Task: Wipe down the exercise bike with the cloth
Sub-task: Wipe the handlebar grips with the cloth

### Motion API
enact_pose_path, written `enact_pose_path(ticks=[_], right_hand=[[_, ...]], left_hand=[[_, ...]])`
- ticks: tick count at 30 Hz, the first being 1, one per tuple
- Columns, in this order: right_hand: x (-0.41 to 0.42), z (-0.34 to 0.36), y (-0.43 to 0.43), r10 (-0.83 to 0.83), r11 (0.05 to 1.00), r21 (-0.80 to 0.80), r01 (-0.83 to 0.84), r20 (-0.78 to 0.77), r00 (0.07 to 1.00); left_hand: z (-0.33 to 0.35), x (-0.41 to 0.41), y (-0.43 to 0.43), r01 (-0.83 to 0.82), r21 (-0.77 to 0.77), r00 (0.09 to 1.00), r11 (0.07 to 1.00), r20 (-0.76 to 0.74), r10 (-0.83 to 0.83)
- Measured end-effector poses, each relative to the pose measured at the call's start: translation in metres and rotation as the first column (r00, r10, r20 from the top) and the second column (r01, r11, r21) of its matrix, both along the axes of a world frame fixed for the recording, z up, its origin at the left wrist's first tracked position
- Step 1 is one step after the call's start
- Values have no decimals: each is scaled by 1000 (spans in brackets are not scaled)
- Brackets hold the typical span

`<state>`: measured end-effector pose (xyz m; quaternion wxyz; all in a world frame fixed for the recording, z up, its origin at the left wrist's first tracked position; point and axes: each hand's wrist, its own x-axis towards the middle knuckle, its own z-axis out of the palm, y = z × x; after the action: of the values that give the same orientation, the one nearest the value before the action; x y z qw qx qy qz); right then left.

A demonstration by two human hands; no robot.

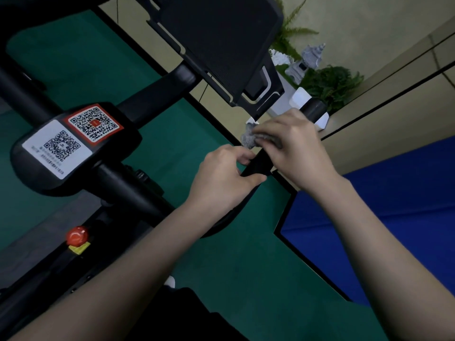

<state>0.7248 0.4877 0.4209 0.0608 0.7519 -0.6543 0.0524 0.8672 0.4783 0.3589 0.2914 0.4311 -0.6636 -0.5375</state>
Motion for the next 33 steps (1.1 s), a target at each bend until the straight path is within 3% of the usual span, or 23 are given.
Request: enact_pose_path(ticks=[2, 7, 12, 15, 18, 25, 29, 33], right_hand=[[-4, 4, -4, 21, 1000, 9, -21, -19, 1000], [-7, 2, -1, -48, 981, -186, 48, 1, 999], [-8, -9, 10, -5, 973, -232, 8, 12, 1000], [-25, 0, -1, -70, 897, -436, 67, 11, 998], [-29, -5, -2, -123, 795, -582, 171, 122, 985], [-29, -26, 11, -49, 761, -626, 170, 205, 978], [-33, -19, -3, -117, 643, -690, 333, 341, 933], [-15, -36, 8, -126, 603, -676, 423, 443, 888]], left_hand=[[0, 0, 0, -3, 1, 1000, 1000, 2, 3], [2, 1, 1, 13, 2, 1000, 1000, 15, -13], [3, 1, 1, 20, -8, 999, 1000, 29, -19], [3, 0, 0, 9, -18, 999, 1000, 47, -8], [6, -4, -2, -1, -36, 999, 999, 44, 3], [15, -18, -16, 82, -105, 993, 991, 92, -72], [18, -26, -18, 113, -138, 988, 984, 124, -96], [18, -29, -19, 132, -158, 982, 979, 156, -107]])
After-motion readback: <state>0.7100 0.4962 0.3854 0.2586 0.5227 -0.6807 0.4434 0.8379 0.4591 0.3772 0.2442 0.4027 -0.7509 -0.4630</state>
